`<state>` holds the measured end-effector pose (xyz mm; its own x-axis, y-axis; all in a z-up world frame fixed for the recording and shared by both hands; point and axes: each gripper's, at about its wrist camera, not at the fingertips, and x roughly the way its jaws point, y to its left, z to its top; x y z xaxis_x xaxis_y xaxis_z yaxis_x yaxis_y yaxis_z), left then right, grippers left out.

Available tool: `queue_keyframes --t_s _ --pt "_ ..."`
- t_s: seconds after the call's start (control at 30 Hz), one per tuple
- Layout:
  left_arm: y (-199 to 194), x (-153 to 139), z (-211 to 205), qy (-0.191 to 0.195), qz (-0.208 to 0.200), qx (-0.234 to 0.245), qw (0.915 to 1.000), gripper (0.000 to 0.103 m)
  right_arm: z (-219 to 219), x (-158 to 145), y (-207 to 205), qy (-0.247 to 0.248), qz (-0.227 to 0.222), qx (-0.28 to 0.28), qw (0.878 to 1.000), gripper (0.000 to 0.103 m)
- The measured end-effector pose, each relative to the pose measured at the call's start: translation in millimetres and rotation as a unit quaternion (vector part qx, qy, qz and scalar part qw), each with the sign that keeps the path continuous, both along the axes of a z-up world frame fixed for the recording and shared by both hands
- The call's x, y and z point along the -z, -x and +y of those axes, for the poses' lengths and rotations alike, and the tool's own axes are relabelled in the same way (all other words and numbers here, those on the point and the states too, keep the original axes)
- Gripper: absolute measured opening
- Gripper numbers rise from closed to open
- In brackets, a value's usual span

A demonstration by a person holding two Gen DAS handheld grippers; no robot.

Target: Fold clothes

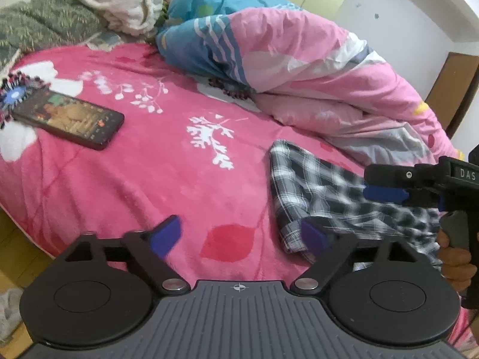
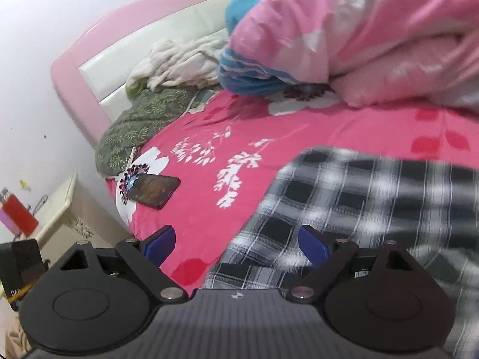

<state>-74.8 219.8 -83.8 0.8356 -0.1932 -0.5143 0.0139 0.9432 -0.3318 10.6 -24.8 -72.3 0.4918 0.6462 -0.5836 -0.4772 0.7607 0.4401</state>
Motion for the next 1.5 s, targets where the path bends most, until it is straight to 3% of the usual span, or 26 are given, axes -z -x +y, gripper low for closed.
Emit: queue_keyframes --t_s 0.4,0.67,0.93,1.13,1.33,1.5 --pt "-0.5 -6.4 -21.5 -0.032 0.018 -0.034 0.9988 0.103 -21.3 8.1 2.8 -0.030 0.009 0.033 0.999 0.092" --pt "3.1 -11.5 -30.6 -0.028 0.020 -0.044 0.9985 0.103 -34.3 14.4 4.3 -0.051 0.018 0.044 0.998 0.092" --pt "6.2 -9.7 -42.7 -0.079 -0.002 -0.029 0.9965 0.103 -35.9 13.3 6.2 -0.055 0.011 0.043 0.997 0.092" --pt "5.4 -9.0 -48.9 -0.085 -0.019 -0.005 0.9962 0.103 -32.4 5.0 1.8 -0.035 0.000 0.034 0.999 0.092" --pt "-11.1 -3.7 -55.4 -0.073 -0.028 0.038 0.9962 0.100 -20.2 -9.3 -18.4 0.000 -0.015 0.023 1.000 0.092" --pt "-45.6 0.8 -48.5 -0.027 -0.016 0.063 0.9975 0.096 -8.6 -23.6 -52.5 0.016 -0.007 0.014 1.000 0.092"
